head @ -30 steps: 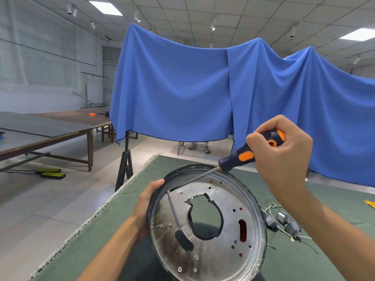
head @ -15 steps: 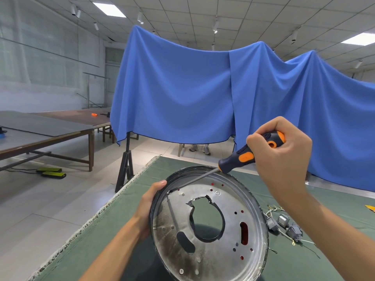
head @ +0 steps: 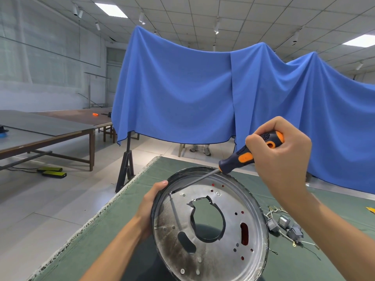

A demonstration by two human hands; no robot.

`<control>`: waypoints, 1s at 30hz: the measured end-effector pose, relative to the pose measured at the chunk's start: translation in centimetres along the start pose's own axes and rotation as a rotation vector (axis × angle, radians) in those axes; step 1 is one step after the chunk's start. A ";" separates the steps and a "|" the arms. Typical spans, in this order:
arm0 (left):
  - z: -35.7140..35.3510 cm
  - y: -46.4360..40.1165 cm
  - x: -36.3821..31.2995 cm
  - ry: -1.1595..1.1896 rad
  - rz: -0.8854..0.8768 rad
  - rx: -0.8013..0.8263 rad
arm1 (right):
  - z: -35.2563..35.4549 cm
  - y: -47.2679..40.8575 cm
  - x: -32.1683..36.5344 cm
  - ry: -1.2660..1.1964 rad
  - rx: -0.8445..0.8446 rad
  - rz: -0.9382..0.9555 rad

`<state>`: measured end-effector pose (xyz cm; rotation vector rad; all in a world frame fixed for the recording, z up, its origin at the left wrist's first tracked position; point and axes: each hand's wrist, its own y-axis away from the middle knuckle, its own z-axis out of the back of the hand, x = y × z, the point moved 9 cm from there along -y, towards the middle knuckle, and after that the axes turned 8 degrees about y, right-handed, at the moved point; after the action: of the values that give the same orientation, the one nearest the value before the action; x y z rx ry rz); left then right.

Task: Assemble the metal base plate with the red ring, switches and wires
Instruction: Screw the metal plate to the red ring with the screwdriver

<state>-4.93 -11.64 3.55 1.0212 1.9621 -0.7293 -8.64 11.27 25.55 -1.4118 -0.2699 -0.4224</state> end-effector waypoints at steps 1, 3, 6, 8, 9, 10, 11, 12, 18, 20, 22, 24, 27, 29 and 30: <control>0.1 0.0 0.0 0.005 0.004 -0.006 | -0.2 -0.1 0.3 0.006 0.013 0.012; 0.2 -0.1 0.0 0.006 0.001 -0.019 | -0.8 -0.4 1.1 0.019 0.052 0.042; 0.4 -0.3 0.1 0.001 -0.008 -0.032 | -2.0 -1.0 2.9 0.009 0.117 0.097; 0.6 -0.3 0.2 -0.012 -0.004 -0.044 | -3.2 -1.4 4.1 0.022 0.193 0.130; 0.7 -0.3 0.3 -0.017 0.009 -0.054 | -3.9 -1.7 4.5 0.045 0.246 0.137; 0.8 -0.3 0.5 -0.014 0.028 -0.062 | -4.7 -1.9 4.8 0.072 0.306 0.134; 1.0 -0.2 0.6 -0.008 0.046 -0.073 | -5.5 -2.1 5.0 0.094 0.369 0.119; 1.1 -0.2 0.6 -0.002 0.057 -0.081 | -6.2 -2.3 5.1 0.111 0.437 0.093; 0.0 0.0 1.1 0.045 0.074 -0.091 | -7.8 -3.1 6.3 0.124 0.636 0.057; -1.3 -0.1 1.7 0.106 0.103 -0.063 | -7.9 -3.5 6.7 0.131 0.648 0.069; -2.4 -0.5 2.7 0.177 0.153 -0.043 | -8.3 -4.0 6.5 0.211 0.659 0.077; -2.8 -0.7 3.6 0.191 0.188 -0.053 | -8.8 -4.3 5.9 0.345 0.677 0.086; -2.6 -0.3 5.0 0.100 0.237 -0.086 | -9.6 -4.0 4.2 0.490 0.744 0.055; -2.3 0.2 6.0 0.056 0.291 -0.116 | -10.1 -3.1 2.8 0.476 0.849 -0.023; -2.3 0.5 6.3 0.029 0.310 -0.127 | -10.3 -2.6 2.3 0.453 0.892 -0.063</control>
<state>-7.64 -7.17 -0.65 1.2269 1.7934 -0.4157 -8.44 0.55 27.36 -0.4171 -0.1019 -0.5666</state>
